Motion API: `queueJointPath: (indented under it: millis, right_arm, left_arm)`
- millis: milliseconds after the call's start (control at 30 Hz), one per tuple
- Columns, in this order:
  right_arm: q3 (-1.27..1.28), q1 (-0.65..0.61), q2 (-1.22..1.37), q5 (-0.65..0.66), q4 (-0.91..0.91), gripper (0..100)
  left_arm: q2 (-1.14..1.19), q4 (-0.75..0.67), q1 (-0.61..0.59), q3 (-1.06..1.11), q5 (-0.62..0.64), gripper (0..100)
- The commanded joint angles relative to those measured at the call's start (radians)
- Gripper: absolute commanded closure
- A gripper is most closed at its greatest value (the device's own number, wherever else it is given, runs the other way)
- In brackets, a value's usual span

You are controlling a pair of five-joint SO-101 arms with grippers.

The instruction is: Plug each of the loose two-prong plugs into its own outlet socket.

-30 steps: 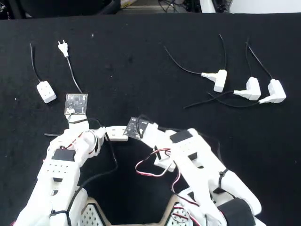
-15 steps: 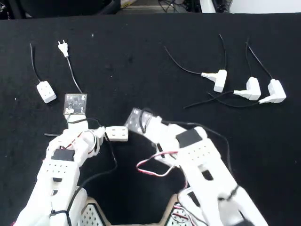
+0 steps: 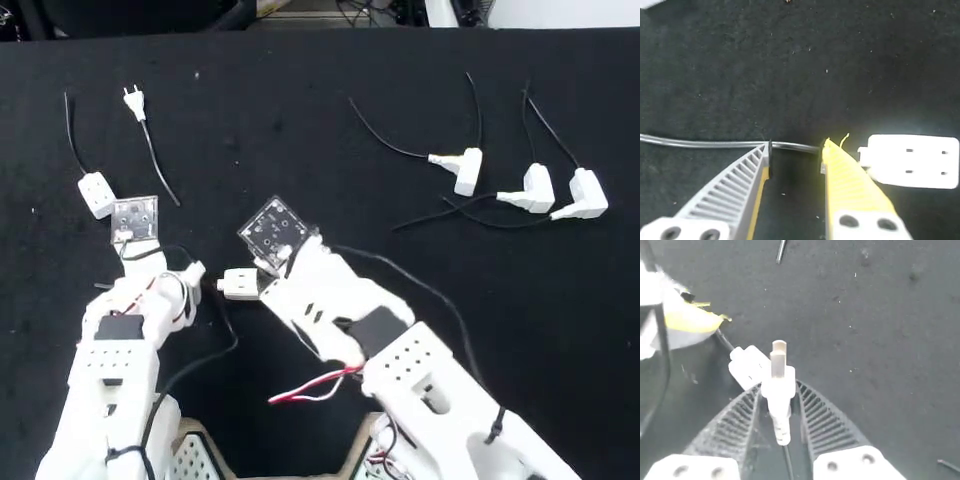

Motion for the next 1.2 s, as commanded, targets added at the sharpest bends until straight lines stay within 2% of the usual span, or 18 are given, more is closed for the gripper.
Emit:
queueJointPath:
  millis: [0, 167, 367, 500, 733, 967, 1167]
  right_arm:
    - [0.035, -0.006, -0.039, -0.064, -0.1, 98.7]
    - [0.108, -0.052, -0.031, -0.069, -0.169, 98.7]
    - [0.217, -0.143, -0.031, -0.069, -0.377, 98.7]
    - [0.286, -0.181, -0.031, -0.071, -0.499, 98.7]
    - [0.3, -0.219, -0.031, -0.074, -0.511, 98.7]
    - [0.303, -0.222, -0.03, -0.074, -0.509, 98.7]
    - [0.303, -0.256, -0.03, -0.074, -0.509, 98.7]
  left_arm:
    - [-0.126, 0.089, -0.007, -0.073, 0.012, 82]
    - [-0.348, 0.091, -0.007, 0.01, 0.012, 83]
    - [-0.681, 0.098, -0.007, 0.154, 0.012, 83]
    - [-0.882, 0.218, 0.001, 0.185, 0.012, 82]
    - [-0.855, 0.236, 0.004, 0.162, 0.015, 82]
    - [-0.87, 0.236, 0.005, 0.165, 0.103, 82]
    - [-0.87, 0.235, 0.13, 0.18, 0.097, 82]
